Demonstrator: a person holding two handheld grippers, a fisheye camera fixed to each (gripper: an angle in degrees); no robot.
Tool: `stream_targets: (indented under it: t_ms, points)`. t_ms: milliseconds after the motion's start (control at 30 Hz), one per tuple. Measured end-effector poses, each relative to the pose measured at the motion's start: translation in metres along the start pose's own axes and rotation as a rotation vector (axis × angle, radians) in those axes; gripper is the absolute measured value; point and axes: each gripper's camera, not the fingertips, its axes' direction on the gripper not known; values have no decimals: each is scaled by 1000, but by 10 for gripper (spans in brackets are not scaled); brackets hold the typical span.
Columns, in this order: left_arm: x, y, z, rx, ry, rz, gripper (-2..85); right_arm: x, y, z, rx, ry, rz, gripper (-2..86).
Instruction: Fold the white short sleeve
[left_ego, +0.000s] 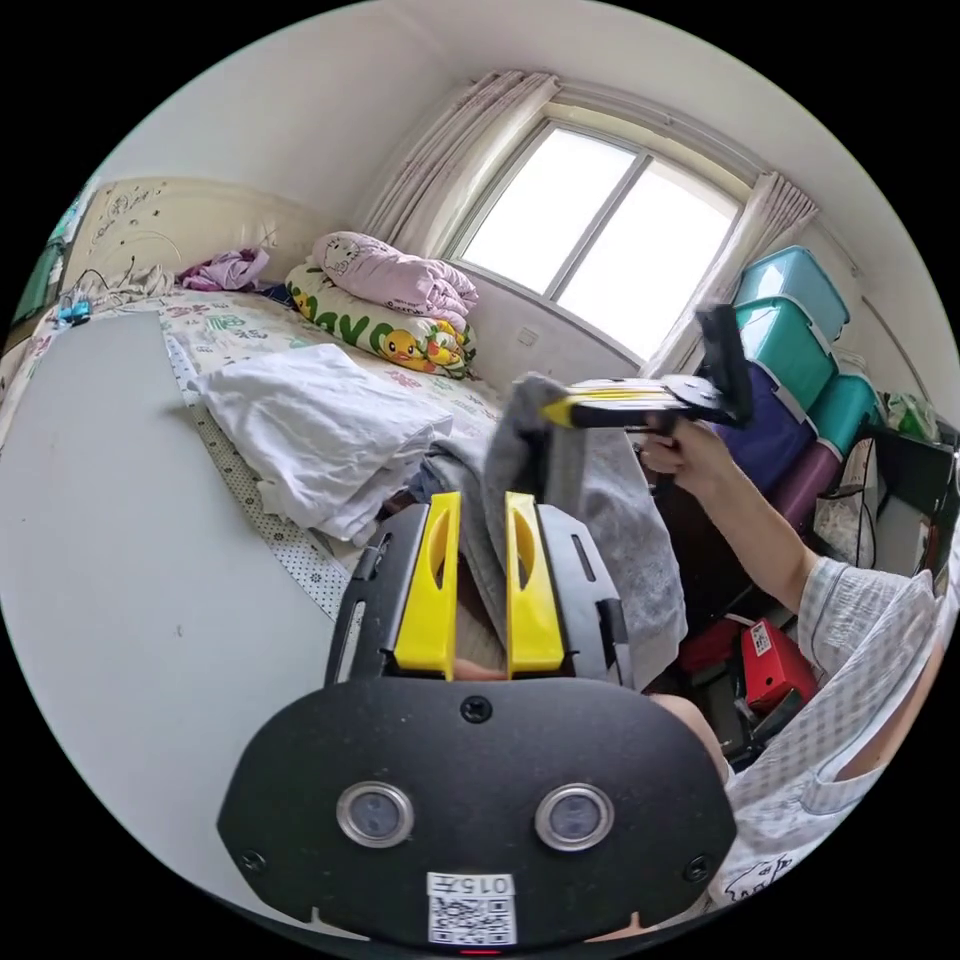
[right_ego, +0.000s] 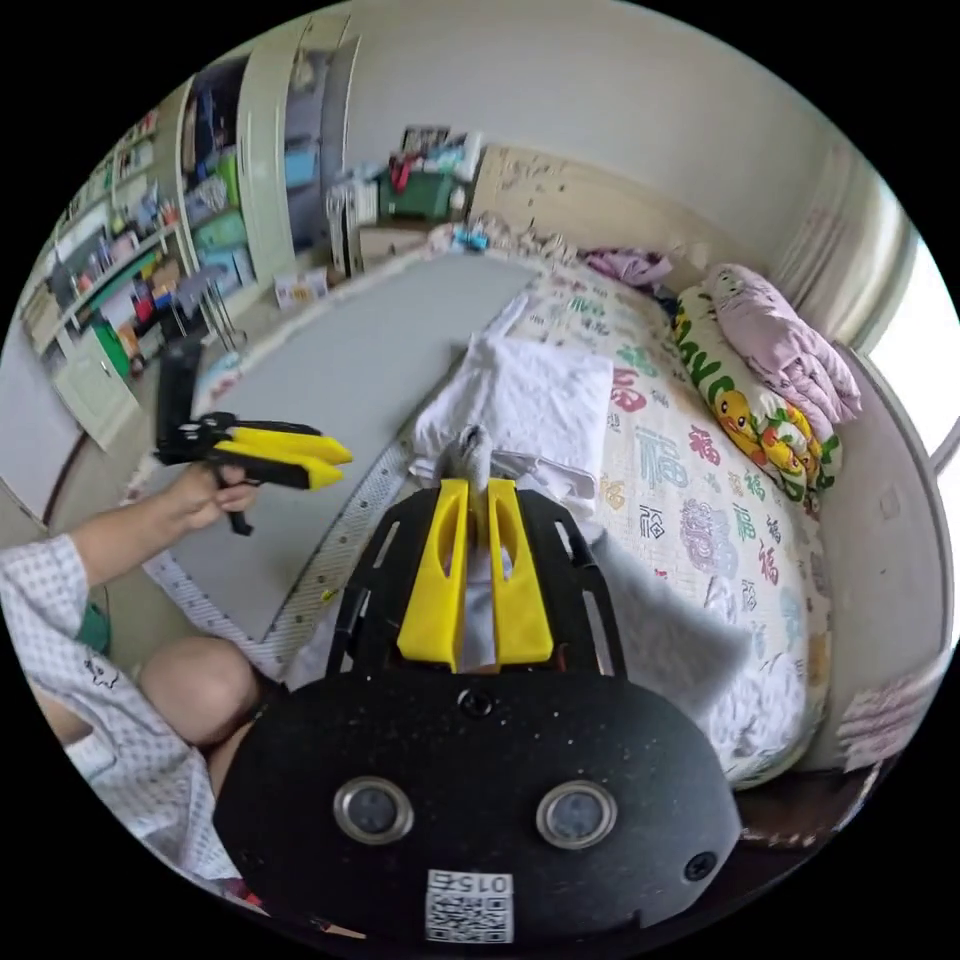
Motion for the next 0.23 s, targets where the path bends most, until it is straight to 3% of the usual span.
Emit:
stream_targets:
  t_ms: [67,233]
  points:
    - [0,-9,-9,21,-10,10,89,20,76,-72,167,-47,102,41]
    - [-16,-31,25,1,-29,-49,123,51,228,-159,411,-116,325,41]
